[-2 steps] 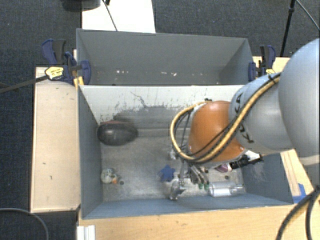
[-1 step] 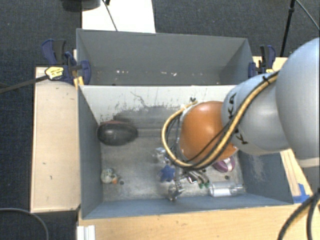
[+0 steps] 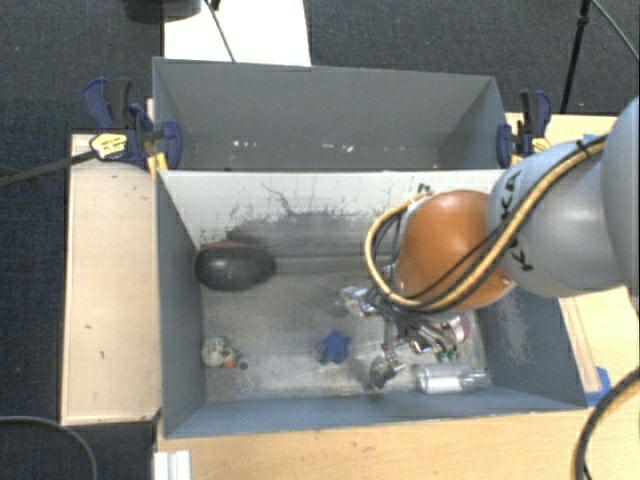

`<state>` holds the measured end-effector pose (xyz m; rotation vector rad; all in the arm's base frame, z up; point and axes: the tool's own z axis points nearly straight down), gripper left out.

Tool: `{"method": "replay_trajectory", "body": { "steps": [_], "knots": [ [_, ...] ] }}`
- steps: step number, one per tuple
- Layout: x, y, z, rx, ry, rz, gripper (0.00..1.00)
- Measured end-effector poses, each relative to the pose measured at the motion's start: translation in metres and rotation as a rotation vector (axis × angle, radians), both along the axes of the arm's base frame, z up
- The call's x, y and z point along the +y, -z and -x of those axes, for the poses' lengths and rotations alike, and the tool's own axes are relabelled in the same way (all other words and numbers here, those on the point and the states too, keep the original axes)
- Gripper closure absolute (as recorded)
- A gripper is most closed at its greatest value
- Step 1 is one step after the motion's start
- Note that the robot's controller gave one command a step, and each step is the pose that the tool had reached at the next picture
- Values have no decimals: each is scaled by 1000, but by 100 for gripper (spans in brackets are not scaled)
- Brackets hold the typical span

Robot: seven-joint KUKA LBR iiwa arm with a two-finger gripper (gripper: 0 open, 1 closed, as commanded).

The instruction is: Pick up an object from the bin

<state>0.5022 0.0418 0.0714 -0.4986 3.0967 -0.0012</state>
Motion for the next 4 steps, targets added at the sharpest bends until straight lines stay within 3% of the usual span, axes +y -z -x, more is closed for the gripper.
{"method": "replay_trajectory", "body": {
  "steps": [1, 2, 3, 4],
  "knots": [
    [62, -20, 4, -1, -275, -3, 0],
    [2, -9, -40, -1, -309, 3, 0],
    [93, -25, 9, 5, -288, -5, 0],
    [39, -13, -12, 2, -137, 1, 0]
  ]
}}
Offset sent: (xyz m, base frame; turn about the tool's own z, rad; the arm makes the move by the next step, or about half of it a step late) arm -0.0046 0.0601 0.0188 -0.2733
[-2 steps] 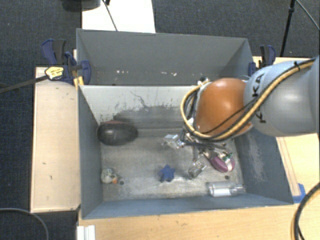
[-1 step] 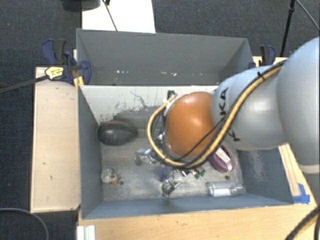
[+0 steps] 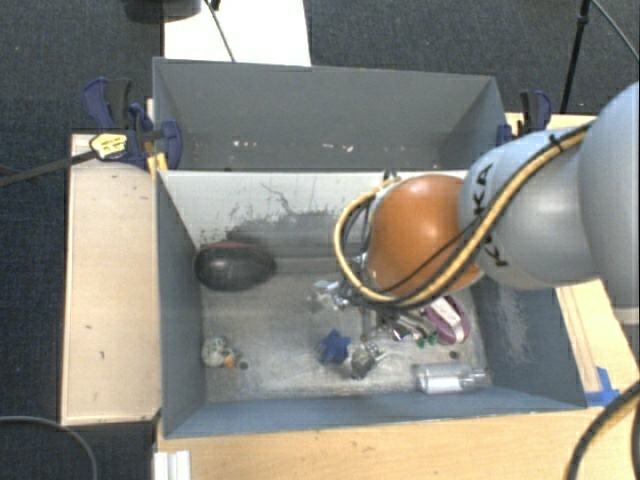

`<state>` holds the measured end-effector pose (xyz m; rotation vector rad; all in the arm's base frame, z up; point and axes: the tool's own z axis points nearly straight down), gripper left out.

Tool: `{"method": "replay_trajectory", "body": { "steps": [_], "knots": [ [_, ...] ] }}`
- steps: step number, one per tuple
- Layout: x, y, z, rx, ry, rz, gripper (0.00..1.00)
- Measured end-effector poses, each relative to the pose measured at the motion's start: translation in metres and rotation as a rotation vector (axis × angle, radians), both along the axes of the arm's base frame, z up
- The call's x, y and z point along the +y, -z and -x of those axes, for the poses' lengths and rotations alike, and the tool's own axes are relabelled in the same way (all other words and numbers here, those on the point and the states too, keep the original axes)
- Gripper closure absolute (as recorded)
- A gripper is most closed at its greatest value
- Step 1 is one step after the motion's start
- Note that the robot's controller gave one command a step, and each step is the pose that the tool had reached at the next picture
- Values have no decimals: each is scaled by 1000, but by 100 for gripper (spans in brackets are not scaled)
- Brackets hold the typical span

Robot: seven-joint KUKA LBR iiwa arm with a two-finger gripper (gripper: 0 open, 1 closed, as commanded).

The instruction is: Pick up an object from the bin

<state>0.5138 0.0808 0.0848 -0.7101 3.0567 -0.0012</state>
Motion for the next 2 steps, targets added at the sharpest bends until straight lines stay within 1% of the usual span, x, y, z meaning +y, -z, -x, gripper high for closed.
{"method": "replay_trajectory", "body": {
  "steps": [1, 2],
  "knots": [
    [2, 0, 0, 0, 1, -2, 100],
    [6, -138, 2, -7, -113, -1, 100]
  ]
}}
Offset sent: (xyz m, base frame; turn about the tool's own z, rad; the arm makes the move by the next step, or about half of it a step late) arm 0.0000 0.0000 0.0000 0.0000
